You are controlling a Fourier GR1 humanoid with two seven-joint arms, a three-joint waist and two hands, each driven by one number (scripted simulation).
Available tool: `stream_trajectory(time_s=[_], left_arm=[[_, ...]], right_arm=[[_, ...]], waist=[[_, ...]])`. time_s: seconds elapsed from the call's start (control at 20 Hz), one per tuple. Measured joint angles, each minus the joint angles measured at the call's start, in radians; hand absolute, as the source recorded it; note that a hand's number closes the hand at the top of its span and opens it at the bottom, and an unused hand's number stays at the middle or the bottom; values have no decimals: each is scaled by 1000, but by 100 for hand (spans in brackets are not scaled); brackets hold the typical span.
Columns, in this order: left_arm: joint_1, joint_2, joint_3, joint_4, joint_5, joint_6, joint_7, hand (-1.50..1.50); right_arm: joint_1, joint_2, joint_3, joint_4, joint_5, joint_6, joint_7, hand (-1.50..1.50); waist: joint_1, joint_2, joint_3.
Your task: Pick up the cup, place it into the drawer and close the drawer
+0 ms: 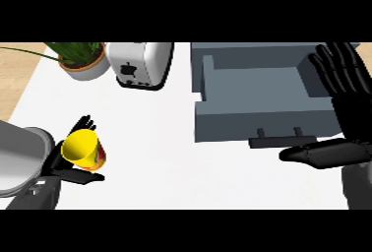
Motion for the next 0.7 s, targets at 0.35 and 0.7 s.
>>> stream_trajectory(time_s=[0.35,0.7], left_arm=[[-27,-37,-17,-13,9,-41,-12,150],[-15,-44,7,-61,12,93,-125,150]], right_arm=[[14,5,7,8,20,-2,-17,-150],[-12,-7,-7,15,13,-5,2,-150]], waist=[[4,-1,0],[9,-2,0]])
